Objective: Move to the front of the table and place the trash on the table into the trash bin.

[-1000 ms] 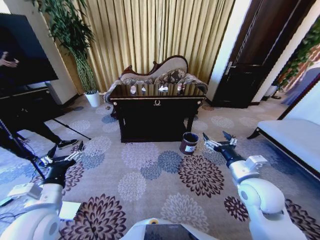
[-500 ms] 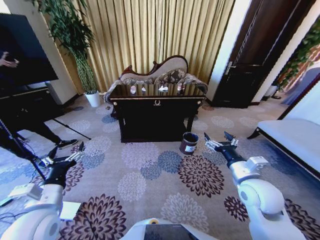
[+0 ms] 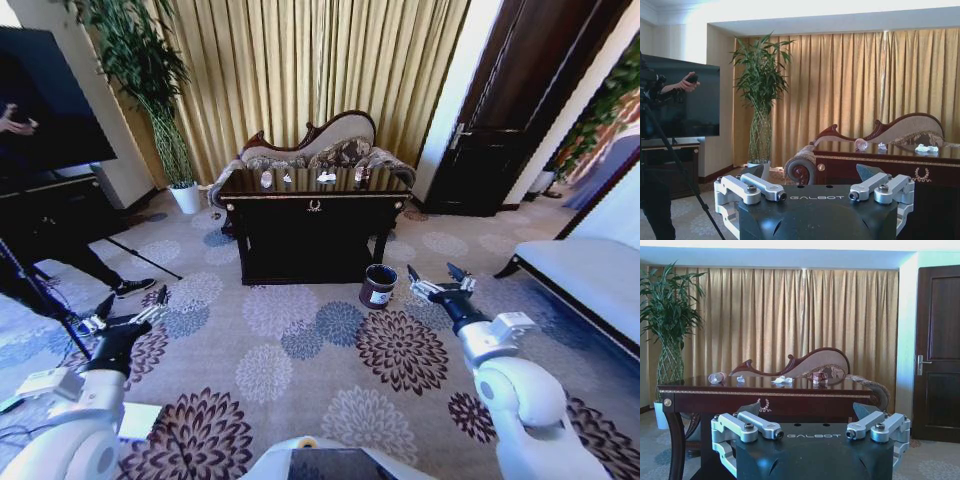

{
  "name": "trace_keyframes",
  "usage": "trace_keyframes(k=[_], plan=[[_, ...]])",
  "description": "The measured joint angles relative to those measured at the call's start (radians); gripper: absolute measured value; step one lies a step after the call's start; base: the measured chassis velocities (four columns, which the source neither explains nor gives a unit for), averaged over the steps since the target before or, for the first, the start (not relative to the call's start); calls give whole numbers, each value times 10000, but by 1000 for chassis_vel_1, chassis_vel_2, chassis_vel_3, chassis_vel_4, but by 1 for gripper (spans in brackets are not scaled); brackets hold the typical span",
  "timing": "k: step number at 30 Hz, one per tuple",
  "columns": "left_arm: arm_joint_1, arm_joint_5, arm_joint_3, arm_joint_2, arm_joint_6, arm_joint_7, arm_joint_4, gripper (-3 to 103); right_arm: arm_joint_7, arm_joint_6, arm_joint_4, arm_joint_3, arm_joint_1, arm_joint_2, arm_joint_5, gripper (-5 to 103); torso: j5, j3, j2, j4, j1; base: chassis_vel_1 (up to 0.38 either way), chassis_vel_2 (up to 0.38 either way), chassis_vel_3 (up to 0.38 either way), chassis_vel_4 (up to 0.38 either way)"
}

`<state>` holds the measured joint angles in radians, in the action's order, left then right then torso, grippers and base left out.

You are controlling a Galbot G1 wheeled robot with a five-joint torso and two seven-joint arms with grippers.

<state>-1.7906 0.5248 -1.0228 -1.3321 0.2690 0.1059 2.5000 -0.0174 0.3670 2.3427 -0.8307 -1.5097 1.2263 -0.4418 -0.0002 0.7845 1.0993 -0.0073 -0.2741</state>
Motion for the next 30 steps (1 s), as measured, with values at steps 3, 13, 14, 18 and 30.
trace_keyframes(k=[3, 13, 14, 18, 30], plan=[[0, 4, 4, -5, 1, 0, -1, 100, 0, 3, -4, 1, -1, 3, -1, 100, 0, 0, 0, 0, 0, 0, 0, 0, 0], [1, 5, 24, -34, 6, -14, 0, 100, -8, 12, -16, 18, -18, 30, -16, 100, 0, 0, 0, 0, 0, 0, 0, 0, 0], [1, 5, 25, -41, 7, -19, -1, 100, -31, 11, -15, 16, -18, 27, -17, 100, 0, 0, 0, 0, 0, 0, 0, 0, 0], [0, 3, 36, -54, 9, -29, -1, 100, -58, 11, 6, 12, -14, 21, -22, 100, 0, 0, 0, 0, 0, 0, 0, 0, 0], [-10, -18, 33, -115, 4, -61, -1, 100, -93, 4, -5, 41, -36, 38, -21, 100, 0, 0, 1, 0, 1, -2, 3, 4, 0]])
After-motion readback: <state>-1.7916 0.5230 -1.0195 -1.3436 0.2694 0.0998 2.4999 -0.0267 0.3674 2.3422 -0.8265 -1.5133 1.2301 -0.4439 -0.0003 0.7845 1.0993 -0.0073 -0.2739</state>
